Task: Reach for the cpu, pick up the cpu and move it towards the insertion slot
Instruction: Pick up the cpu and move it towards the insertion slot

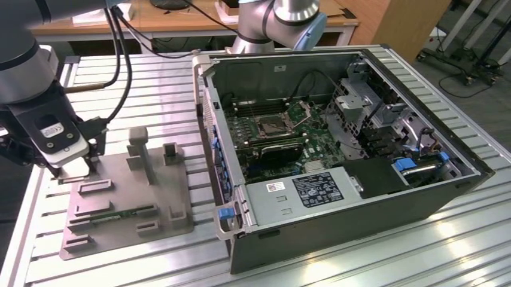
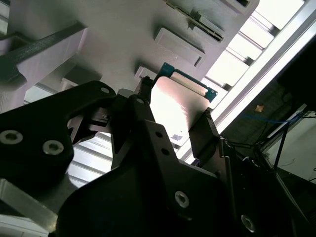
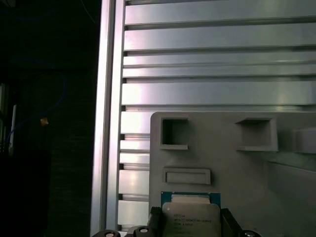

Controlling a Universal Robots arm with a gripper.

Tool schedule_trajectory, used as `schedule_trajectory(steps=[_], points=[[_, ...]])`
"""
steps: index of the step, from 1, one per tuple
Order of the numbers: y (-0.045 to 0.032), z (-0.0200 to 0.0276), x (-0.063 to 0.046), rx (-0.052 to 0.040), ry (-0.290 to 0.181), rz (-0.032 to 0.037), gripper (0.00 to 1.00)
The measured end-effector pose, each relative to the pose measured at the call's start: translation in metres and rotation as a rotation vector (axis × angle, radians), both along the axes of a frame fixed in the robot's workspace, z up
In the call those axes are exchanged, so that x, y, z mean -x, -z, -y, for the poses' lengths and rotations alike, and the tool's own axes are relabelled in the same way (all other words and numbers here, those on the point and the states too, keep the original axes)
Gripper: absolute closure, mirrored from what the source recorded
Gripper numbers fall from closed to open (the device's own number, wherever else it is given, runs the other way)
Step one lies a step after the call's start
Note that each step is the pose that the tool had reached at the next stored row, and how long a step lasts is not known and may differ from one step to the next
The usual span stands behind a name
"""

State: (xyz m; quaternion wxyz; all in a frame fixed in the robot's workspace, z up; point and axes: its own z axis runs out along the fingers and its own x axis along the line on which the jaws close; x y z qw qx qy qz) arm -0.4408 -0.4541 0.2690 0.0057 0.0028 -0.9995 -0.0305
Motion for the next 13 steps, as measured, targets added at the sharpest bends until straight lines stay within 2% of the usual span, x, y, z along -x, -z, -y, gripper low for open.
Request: schedule_trajectory(steps=[13], points=[[-0.0066, 0.0, -0.0002, 0.0, 0.0, -0.0001, 0.45]])
